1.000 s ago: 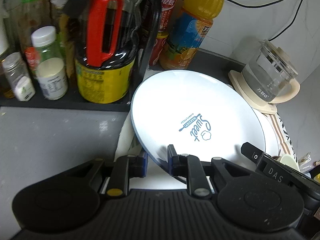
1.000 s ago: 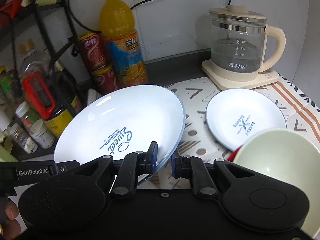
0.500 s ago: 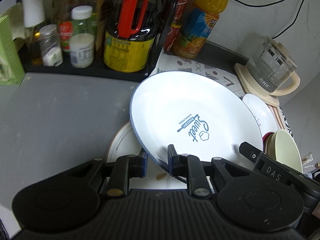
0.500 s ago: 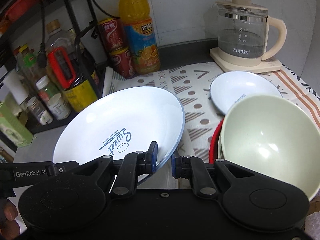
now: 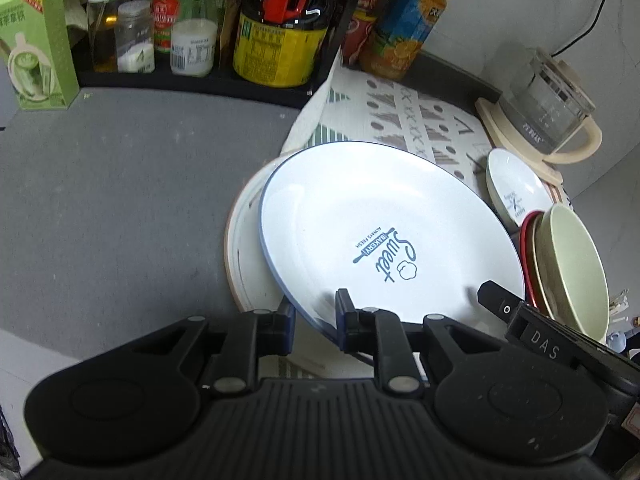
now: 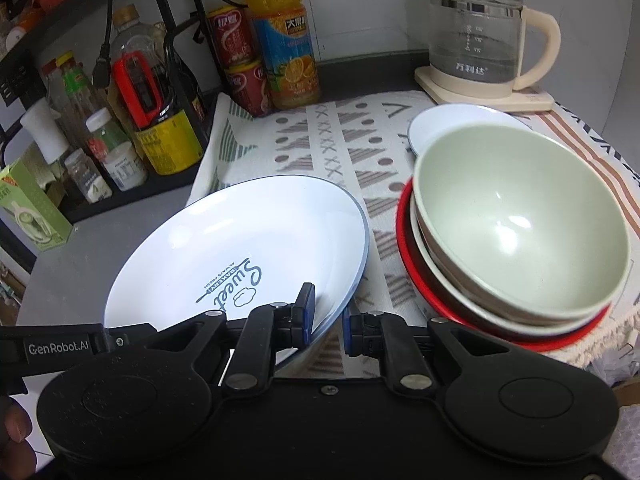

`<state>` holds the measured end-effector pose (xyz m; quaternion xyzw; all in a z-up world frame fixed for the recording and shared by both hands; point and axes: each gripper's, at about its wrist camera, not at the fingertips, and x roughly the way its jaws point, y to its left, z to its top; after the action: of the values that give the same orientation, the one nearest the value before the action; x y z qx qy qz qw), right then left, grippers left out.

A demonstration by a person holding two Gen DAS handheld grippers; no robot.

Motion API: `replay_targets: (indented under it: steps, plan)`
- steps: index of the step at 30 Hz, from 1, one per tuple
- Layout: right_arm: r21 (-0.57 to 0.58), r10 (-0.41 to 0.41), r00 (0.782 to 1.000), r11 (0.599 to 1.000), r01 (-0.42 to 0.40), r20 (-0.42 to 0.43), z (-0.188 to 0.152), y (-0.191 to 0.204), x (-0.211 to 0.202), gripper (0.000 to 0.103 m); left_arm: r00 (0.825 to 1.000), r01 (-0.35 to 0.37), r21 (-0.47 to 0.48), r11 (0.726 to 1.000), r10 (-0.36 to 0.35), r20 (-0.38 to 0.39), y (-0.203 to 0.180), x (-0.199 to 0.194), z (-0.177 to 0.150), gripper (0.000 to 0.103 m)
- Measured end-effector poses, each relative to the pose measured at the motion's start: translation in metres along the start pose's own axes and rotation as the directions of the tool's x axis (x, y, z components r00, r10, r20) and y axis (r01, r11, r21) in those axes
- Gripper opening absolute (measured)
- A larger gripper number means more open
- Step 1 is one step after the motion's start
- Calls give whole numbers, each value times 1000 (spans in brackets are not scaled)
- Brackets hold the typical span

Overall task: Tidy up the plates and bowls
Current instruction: 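Lower the 'Sweet' plate onto the flower-print plate and open both grippers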

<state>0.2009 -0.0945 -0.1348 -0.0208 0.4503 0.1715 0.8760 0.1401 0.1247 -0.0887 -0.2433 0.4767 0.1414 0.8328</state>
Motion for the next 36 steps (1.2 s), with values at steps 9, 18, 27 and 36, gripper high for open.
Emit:
replay_targets:
  steps: [9,18,27,36]
  plan:
    - [-14,2,1000,1000,-2,-12,-7,-4,1,13,1000,-14,-3,1000,14,-21,-3,4,-13,19]
    - [-78,-40,999,996,38,-26,-3,4,10,13,995,-49,32,998,52,-85,-10,14,-8,26]
    - [-125,-48,998,991,42,-42,0,7,16,13,991,-87,60,994,92,-96,-11,8,-4,42]
    - [-121,-47,996,992,38,-73,4,5,25,15,985,-139,7,990,139,-105,1,16,-2,42]
